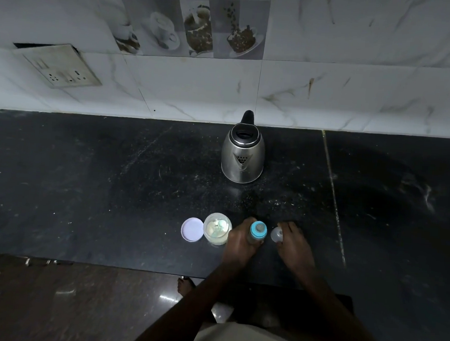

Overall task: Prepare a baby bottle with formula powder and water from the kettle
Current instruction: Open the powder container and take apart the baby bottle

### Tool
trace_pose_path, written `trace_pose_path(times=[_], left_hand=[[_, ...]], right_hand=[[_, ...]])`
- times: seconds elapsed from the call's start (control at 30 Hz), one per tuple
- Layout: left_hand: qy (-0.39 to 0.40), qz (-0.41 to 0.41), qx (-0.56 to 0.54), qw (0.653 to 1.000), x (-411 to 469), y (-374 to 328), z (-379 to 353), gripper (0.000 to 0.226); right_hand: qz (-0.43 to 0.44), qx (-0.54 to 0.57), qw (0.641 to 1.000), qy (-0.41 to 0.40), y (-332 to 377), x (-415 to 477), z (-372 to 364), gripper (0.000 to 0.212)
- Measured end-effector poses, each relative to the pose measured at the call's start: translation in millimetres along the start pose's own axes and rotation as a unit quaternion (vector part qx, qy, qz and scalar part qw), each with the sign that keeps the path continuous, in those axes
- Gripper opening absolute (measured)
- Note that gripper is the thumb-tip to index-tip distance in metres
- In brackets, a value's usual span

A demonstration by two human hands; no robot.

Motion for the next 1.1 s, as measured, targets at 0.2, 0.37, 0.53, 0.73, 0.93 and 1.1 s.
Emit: trace_pose_path(times=[0.2, 0.37, 0.53, 0.73, 0.93, 1.1], left_hand=[[0.002, 0.005, -0.012, 1.000, 0, 3, -1, 0.025], [-0.002, -0.010, -0.014, 1.000, 1, 3, -3, 0.020], [-0.005, -0.013, -0.014, 1.000, 1, 3, -1, 0.022], [-0.023, -0.002, -0.053, 0.998, 0, 5, 1, 0.030], [-0.049, 0.023, -0.077, 0.996, -3, 10, 4, 0.037], [-0.003, 0.043, -0.042, 0.998, -3, 12, -4, 0.036]], right_hand=[[-0.012, 0.094, 0.993, -0.065, 19, -14, 41, 0.080], [0.062, 0.105, 0.993, -0.010, 65, -32, 42, 0.061], [0.063, 0.008, 0.997, -0.035, 81, -26, 25, 0.052], [0.148, 0.013, 0.989, -0.026, 87, -20, 34, 0.043], [0.312, 0.007, 0.950, 0.031, 102, -20, 47, 0.054], [0.312, 0.013, 0.948, 0.067, 105, -23, 51, 0.059]])
Point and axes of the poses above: each hand's wrist, its own x-axis towards the middle knuckle, its own z-axis out of the back of the hand, y = z × x, the point moved 10 cm from there along x, towards the middle knuckle, and after that the axes turned 14 degrees about -z, right-handed, at the moved point
